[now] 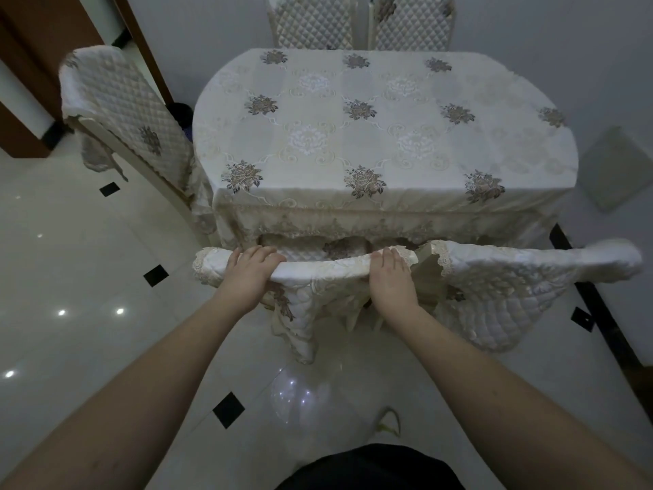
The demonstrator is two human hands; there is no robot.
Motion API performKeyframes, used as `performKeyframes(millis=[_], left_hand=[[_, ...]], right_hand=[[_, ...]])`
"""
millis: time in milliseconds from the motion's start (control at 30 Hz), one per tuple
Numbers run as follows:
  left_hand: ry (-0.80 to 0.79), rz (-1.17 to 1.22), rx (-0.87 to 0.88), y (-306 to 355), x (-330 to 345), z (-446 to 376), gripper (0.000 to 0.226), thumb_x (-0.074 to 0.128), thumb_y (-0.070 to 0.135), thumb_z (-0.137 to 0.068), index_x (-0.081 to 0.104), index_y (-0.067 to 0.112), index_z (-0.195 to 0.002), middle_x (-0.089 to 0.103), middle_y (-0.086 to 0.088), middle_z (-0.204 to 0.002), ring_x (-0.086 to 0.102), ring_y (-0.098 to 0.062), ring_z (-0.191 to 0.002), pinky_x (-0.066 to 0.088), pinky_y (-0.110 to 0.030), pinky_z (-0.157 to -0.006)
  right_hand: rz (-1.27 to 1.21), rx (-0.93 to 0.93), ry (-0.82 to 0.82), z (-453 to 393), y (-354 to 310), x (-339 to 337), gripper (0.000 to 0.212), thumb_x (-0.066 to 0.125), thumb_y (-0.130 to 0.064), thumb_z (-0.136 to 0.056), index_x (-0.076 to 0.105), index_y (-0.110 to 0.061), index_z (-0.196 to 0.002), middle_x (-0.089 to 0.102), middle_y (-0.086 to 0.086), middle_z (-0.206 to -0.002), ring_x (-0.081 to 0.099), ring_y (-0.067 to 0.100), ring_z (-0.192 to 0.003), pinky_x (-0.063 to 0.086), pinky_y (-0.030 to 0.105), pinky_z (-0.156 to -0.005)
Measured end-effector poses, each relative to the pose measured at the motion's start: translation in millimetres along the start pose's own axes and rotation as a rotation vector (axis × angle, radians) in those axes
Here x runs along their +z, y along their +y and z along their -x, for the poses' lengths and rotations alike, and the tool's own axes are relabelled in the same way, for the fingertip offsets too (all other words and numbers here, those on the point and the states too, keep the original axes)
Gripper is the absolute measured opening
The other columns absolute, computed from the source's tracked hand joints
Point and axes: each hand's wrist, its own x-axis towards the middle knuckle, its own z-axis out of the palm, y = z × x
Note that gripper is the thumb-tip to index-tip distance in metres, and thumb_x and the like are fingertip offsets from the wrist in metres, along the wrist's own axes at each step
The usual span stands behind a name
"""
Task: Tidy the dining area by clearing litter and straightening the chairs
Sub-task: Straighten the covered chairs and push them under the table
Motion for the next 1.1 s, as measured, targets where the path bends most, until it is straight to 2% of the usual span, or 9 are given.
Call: performKeyframes(millis=[333,467,600,767,833,967,1100], left_hand=[[0.007,0.008,-0.019,0.4,0.7,-3.5,0.045,0.063,0.016,-0.087,0.050,0.029,-0.128,0.043,0.005,-0.141,0.030,-0.022,-0.135,0.016,-0.055,-0.113],[0.006,-0.014,-0.102,7.2,1.2,-0.2,0.044,0.060,0.017,-0.089,0.046,0.031,-0.128,0.038,0.005,-0.142,0.024,-0.022,-0.137,0.013,-0.060,-0.112],[0.002,-0.087,-0.214,15.3,3.7,2.9,0.047,0.059,0.015,-0.087,0.041,0.030,-0.127,0.039,-0.003,-0.140,0.024,-0.026,-0.138,0.017,-0.063,-0.108],[-0.013,-0.027,-0.228,18.7,0.9,3.5,0.043,0.053,0.014,-0.091,0.039,0.028,-0.130,0.038,0.002,-0.139,0.024,-0.023,-0.137,0.022,-0.070,-0.103],[-0.025,-0.012,-0.227,18.3,-1.0,3.3,0.042,0.053,0.014,-0.091,0.040,0.029,-0.128,0.040,0.002,-0.138,0.026,-0.022,-0.135,0.021,-0.070,-0.104],[-0.038,0.019,-0.233,18.2,-1.6,3.2,0.041,0.055,0.015,-0.091,0.042,0.031,-0.126,0.043,0.001,-0.135,0.029,-0.024,-0.133,0.019,-0.069,-0.106],[-0.062,0.028,-0.244,19.5,-4.9,4.0,0.040,0.059,0.030,-0.090,0.044,0.032,-0.127,0.044,0.002,-0.133,0.031,-0.023,-0.131,0.018,-0.068,-0.107]], right_hand=[[-0.013,-0.043,0.000,-5.6,4.0,0.0,0.047,0.029,-0.001,-0.094,0.028,0.004,-0.141,0.027,0.028,-0.149,0.018,0.038,-0.143,0.016,0.045,-0.117],[0.016,-0.048,-0.026,-4.5,4.9,-3.4,0.048,0.028,-0.004,-0.095,0.024,0.002,-0.142,0.025,0.027,-0.150,0.016,0.037,-0.143,0.014,0.043,-0.118],[-0.014,-0.062,-0.041,-3.6,6.3,-4.8,0.049,0.030,-0.005,-0.094,0.024,0.002,-0.142,0.025,0.026,-0.149,0.016,0.037,-0.143,0.014,0.043,-0.117],[-0.113,-0.043,-0.126,-2.5,11.2,-3.9,0.060,0.047,-0.033,-0.096,0.022,-0.007,-0.145,0.022,0.021,-0.151,0.012,0.035,-0.144,0.011,0.044,-0.117],[-0.128,-0.055,-0.132,-1.7,13.4,-3.6,0.062,0.048,-0.036,-0.095,0.022,-0.010,-0.145,0.023,0.020,-0.151,0.012,0.034,-0.144,0.010,0.043,-0.117],[-0.122,-0.054,-0.149,-1.0,13.3,-5.2,0.061,0.047,-0.024,-0.093,0.018,-0.012,-0.146,0.018,0.018,-0.153,0.008,0.033,-0.144,0.008,0.042,-0.118],[-0.094,-0.087,-0.158,-1.4,15.4,-8.0,0.065,0.045,-0.014,-0.089,0.015,-0.011,-0.146,0.016,0.020,-0.153,0.007,0.034,-0.144,0.008,0.042,-0.118]])
